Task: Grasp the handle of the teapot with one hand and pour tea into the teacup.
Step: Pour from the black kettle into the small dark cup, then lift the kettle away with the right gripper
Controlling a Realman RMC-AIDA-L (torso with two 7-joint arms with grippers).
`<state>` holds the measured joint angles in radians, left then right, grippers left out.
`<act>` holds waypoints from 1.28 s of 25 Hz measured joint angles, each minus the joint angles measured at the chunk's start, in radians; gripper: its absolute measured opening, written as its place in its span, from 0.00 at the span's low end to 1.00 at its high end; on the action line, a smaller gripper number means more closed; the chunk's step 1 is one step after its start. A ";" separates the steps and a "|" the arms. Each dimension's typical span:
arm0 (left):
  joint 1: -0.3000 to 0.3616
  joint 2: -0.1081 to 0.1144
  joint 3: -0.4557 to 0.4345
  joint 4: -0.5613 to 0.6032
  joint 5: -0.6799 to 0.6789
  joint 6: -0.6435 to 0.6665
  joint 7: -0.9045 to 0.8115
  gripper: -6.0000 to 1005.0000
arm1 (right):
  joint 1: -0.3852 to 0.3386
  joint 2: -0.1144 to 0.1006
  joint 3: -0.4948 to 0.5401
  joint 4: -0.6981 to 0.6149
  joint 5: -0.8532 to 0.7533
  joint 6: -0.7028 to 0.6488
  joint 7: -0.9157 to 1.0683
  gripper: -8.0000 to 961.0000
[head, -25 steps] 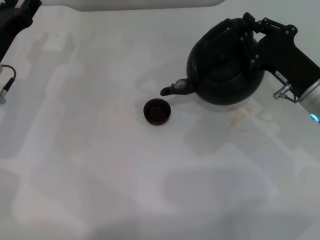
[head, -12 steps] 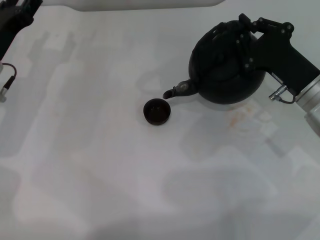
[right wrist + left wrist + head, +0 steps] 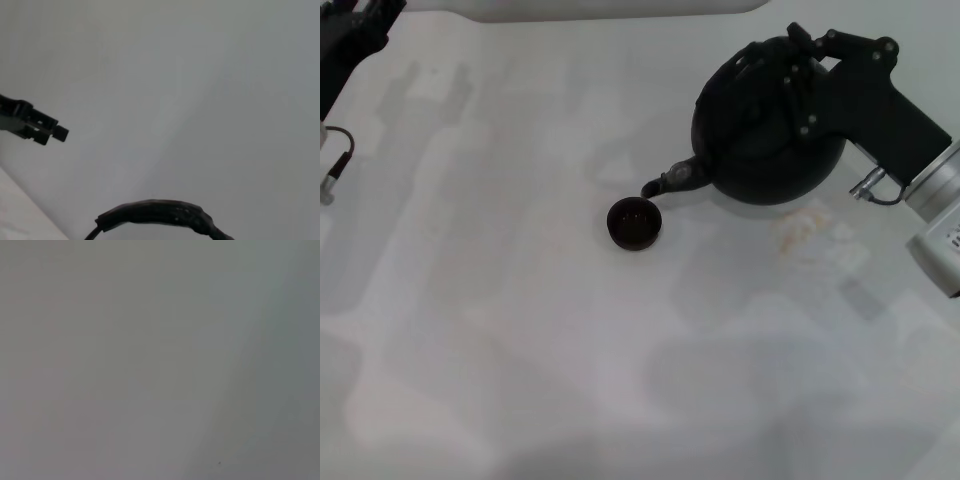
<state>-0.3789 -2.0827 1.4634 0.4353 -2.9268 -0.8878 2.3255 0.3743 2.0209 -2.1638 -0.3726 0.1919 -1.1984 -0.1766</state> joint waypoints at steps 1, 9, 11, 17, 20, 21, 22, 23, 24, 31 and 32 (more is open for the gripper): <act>0.000 0.000 0.000 0.000 0.000 0.000 0.000 0.71 | 0.000 0.000 -0.005 0.001 0.000 0.000 -0.008 0.14; -0.001 0.000 0.000 -0.012 0.000 0.002 0.000 0.71 | 0.001 0.001 -0.019 0.001 0.000 0.010 -0.067 0.14; -0.001 -0.001 0.001 -0.012 0.000 0.003 0.000 0.71 | 0.001 0.001 -0.026 0.000 0.000 0.012 -0.089 0.13; -0.002 -0.001 0.006 -0.014 0.000 0.004 0.000 0.71 | 0.001 0.001 -0.030 -0.001 0.001 0.019 -0.134 0.13; -0.002 -0.001 0.008 -0.015 0.000 0.005 0.000 0.71 | 0.002 0.001 -0.029 -0.001 0.000 0.019 -0.136 0.13; -0.002 0.000 0.009 -0.015 0.000 0.005 0.000 0.71 | 0.002 0.001 -0.029 -0.002 0.000 0.019 -0.139 0.13; -0.002 0.000 0.009 -0.015 0.000 0.005 0.000 0.71 | 0.003 0.001 -0.029 -0.002 0.001 0.019 -0.147 0.13; -0.003 0.000 0.009 -0.015 0.000 0.005 0.000 0.71 | 0.003 0.001 -0.029 -0.002 0.001 0.019 -0.153 0.13; -0.003 0.000 0.009 -0.015 0.000 0.005 0.000 0.71 | 0.003 0.001 -0.029 -0.002 0.001 0.019 -0.158 0.13; -0.009 0.000 0.009 -0.026 0.000 0.005 0.000 0.71 | 0.012 0.001 -0.030 -0.002 0.001 0.020 -0.163 0.13; -0.010 0.000 0.009 -0.029 0.000 0.005 0.000 0.71 | 0.013 0.001 -0.030 -0.002 0.001 0.020 -0.163 0.13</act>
<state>-0.3894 -2.0831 1.4728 0.4065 -2.9268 -0.8826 2.3255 0.3871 2.0217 -2.1939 -0.3744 0.1933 -1.1784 -0.3399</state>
